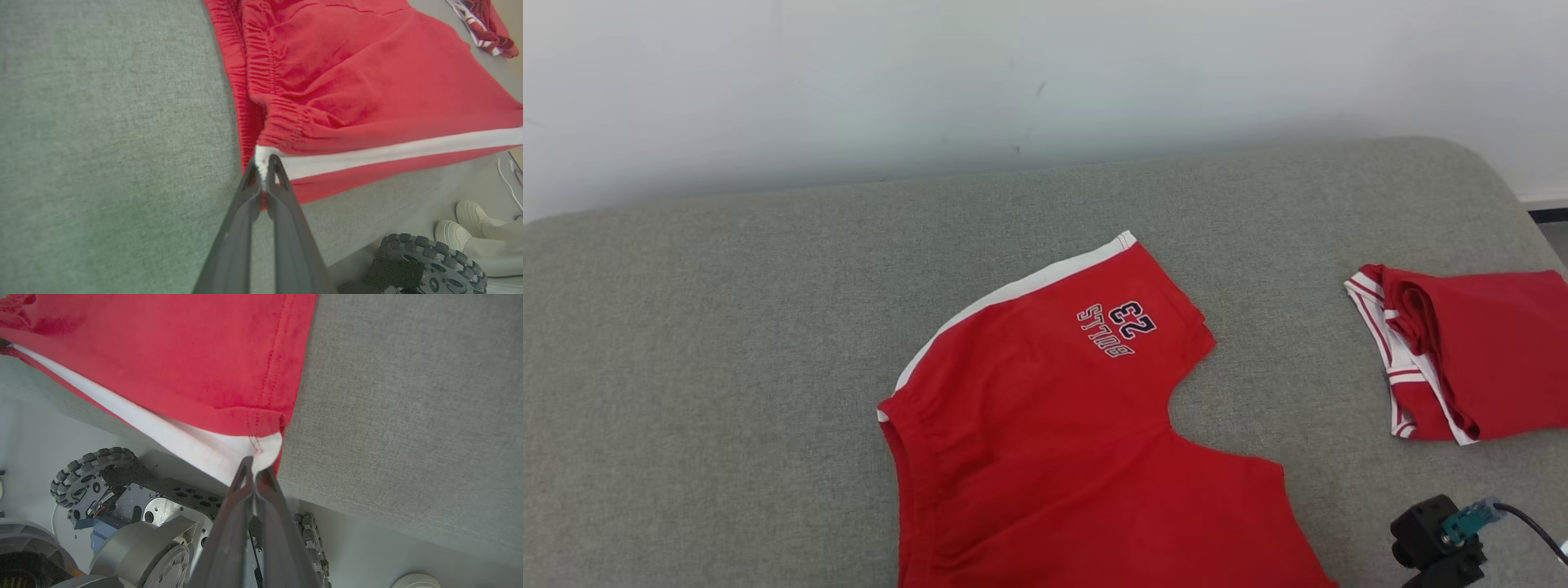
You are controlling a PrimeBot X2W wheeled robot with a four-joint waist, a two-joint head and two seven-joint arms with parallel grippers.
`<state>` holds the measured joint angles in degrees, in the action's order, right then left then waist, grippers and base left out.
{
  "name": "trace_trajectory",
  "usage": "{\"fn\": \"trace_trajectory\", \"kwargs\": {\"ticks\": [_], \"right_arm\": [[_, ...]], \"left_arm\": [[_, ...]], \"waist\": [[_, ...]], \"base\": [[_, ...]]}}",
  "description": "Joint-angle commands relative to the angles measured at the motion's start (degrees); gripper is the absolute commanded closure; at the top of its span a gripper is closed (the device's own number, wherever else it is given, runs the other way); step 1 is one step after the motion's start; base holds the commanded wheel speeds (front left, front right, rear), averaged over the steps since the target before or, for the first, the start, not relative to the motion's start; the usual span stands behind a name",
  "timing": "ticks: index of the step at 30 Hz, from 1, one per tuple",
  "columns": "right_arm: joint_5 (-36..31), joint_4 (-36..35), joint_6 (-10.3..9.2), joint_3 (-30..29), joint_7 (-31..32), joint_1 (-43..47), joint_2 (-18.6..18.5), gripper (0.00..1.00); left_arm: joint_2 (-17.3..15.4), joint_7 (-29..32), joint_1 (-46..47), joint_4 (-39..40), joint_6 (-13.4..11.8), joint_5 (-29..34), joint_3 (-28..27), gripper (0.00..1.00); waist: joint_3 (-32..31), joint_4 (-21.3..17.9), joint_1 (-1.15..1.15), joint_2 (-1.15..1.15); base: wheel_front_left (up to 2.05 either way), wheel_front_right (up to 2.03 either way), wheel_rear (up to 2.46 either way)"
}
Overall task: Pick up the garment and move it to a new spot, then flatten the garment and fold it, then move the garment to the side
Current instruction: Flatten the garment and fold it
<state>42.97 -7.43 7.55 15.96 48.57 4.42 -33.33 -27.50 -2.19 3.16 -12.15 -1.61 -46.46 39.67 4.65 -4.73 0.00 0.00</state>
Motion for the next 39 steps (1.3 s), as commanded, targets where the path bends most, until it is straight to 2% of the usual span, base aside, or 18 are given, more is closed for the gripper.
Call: {"fn": "trace_trajectory", "kwargs": {"ticks": [1, 4, 7, 12, 14, 17, 19, 20, 22, 27, 39], "right_arm": [[-0.8, -1.1, -0.15, -1.6, 1.6, 1.7, 0.7, 1.00], [-2.5, -5.6, -0.15, -5.7, 6.9, 5.5, 3.1, 1.00], [-4.5, -10.7, -0.15, -8.4, 8.1, 5.5, 5.1, 1.00], [-6.4, -14.6, -0.15, -8.9, 4.6, 0.4, 6.3, 1.00], [-6.1, -14.1, -0.15, -8.2, 1.6, -3.3, 5.9, 1.00], [-6.7, -11.1, -0.15, -6.3, -2.5, -9.0, 3.4, 1.00], [-5.4, -8.5, -0.15, -4.5, -5.7, -13.3, 3.5, 1.00], [-3.5, -5.0, -0.15, -3.3, -9.1, -18.2, 4.6, 1.00], [-2.5, -0.6, -0.15, -1.7, -11.4, -22.7, 4.4, 1.00], [-1.4, 7.6, -0.15, 2.7, -14.4, -31.2, 4.3, 1.00], [-3.8, 26.3, -0.15, 12.1, -23.9, -49.8, 4.5, 1.00]], "left_arm": [[-0.8, 0.7, -1.2, 0.9, -0.6, -0.5, -0.1, 1.00], [-1.9, 2.1, -2.2, 4.0, -1.5, -1.2, -0.2, 1.00], [-1.7, 1.1, -2.6, 7.2, -1.3, -2.0, -1.1, 1.00], [-0.4, -1.0, -0.5, 10.6, 0.0, -3.7, -2.8, 1.00], [0.1, -1.9, 0.7, 11.2, -0.4, -3.4, -3.6, 1.00], [1.4, -1.4, 2.9, 12.0, -0.5, -3.0, -3.4, 1.00], [2.1, -1.0, 4.6, 12.2, -0.6, -3.1, -3.4, 1.00], [3.0, -1.0, 6.1, 12.2, -1.3, -3.2, -4.0, 1.00], [3.5, -1.2, 8.1, 11.5, -2.3, -2.6, -4.7, 1.00], [5.5, -0.9, 11.8, 9.5, -4.3, -2.4, -5.7, 1.00], [11.4, -2.1, 24.0, 1.8, -6.4, -0.8, -7.1, 1.00]], "waist": [[0.1, 0.3, 0.00, 0.00], [0.2, 0.7, 0.00, 0.00], [0.4, 1.0, 0.00, 0.00], [0.7, 1.7, 0.00, 0.00], [1.1, 1.9, 0.00, 0.00], [2.1, 2.4, 0.00, 0.00], [2.8, 2.8, 0.00, 0.00], [3.8, 2.7, 0.00, 0.00], [4.9, 3.0, 0.00, 0.00], [7.1, 4.2, 0.00, 0.00], [13.8, 8.1, 0.00, 0.00]], "base": [[0.00, 0.00, 0.00], [0.00, 0.00, 0.00], [0.00, 0.00, 0.00], [0.00, 0.00, 0.00], [0.00, 0.00, 0.00], [0.00, 0.00, 0.00], [0.00, 0.00, 0.00], [0.00, 0.00, 0.00], [0.00, 0.00, 0.00], [0.00, 0.00, 0.00], [0.00, 0.00, 0.00]]}}
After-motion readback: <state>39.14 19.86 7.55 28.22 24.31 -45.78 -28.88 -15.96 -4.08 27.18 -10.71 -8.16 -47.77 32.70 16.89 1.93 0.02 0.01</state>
